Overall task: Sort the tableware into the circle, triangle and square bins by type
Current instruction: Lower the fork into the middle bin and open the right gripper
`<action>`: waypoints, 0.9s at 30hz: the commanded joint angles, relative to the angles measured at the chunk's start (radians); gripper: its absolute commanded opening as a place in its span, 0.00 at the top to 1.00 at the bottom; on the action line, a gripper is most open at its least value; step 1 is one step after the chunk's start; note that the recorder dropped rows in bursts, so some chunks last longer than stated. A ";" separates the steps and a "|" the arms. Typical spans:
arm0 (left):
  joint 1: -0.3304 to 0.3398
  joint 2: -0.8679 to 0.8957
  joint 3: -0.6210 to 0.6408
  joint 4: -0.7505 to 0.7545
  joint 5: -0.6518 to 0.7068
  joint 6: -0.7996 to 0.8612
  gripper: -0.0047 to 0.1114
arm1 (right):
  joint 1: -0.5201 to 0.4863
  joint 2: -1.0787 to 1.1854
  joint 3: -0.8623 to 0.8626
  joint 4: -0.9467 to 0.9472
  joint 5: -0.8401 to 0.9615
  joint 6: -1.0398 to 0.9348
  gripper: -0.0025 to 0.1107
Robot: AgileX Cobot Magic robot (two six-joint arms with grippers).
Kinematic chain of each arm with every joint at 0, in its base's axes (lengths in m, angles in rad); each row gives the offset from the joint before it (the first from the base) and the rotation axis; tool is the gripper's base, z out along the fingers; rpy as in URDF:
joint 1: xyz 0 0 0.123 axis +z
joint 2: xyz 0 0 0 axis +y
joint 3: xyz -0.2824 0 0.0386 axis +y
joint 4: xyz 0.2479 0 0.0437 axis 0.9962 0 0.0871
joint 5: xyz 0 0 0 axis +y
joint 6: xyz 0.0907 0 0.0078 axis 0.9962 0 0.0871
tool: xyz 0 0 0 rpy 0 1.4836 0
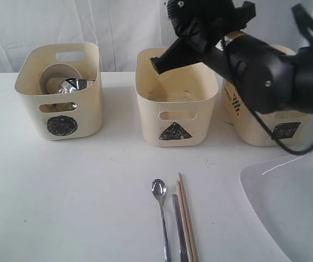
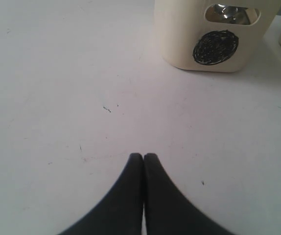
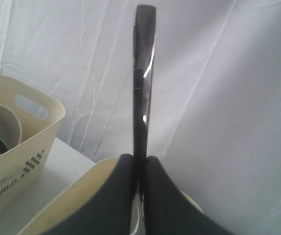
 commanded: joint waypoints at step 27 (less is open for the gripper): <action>-0.008 -0.004 0.007 -0.007 -0.005 -0.002 0.96 | -0.041 0.392 -0.302 0.052 0.011 0.198 0.56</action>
